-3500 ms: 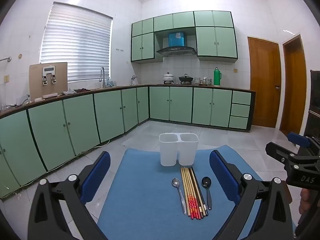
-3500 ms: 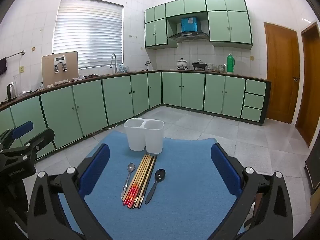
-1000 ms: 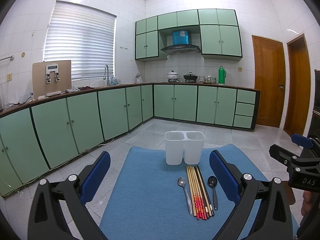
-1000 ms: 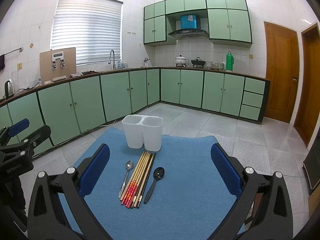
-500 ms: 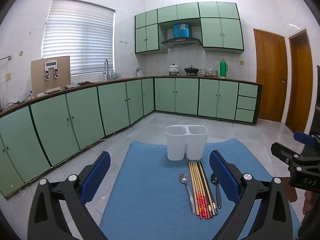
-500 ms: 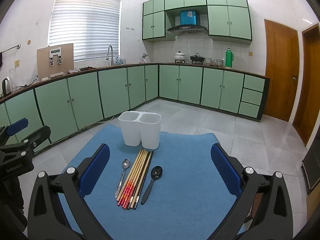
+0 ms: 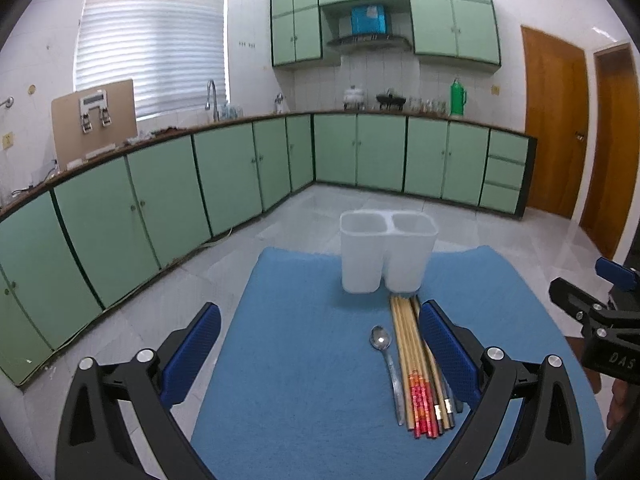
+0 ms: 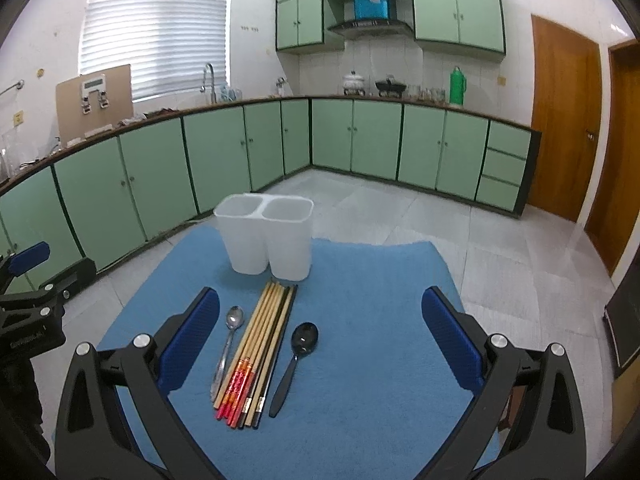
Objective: Organize utensils
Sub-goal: 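Grasp the black spoon with the right tool while the left tool grasps the silver spoon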
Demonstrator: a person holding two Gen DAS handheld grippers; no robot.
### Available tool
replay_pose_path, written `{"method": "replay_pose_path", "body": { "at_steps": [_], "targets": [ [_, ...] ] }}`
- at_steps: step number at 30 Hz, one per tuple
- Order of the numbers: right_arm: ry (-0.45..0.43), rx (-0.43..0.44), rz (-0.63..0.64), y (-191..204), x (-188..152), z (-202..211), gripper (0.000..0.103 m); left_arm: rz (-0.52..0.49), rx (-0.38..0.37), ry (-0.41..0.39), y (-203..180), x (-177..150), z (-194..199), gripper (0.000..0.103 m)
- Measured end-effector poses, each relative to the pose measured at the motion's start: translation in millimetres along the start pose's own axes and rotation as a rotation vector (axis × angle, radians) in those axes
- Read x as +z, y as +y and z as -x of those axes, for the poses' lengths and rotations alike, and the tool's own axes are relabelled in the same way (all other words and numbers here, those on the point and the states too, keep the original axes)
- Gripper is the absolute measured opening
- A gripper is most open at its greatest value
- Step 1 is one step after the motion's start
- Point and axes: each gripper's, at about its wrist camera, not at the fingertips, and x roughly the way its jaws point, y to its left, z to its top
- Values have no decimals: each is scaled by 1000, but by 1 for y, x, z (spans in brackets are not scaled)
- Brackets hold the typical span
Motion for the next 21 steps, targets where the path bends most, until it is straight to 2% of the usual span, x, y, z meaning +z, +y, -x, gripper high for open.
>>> {"method": "replay_pose_path", "body": {
  "at_steps": [5,21],
  "targets": [
    [70,2,-21,-6,-1,-31,98,-20,16,112,-5,1,-35,97],
    [271,-14,-47,-8,-9,-123,97,1,24,325,3,-10,-136,97]
  ]
}}
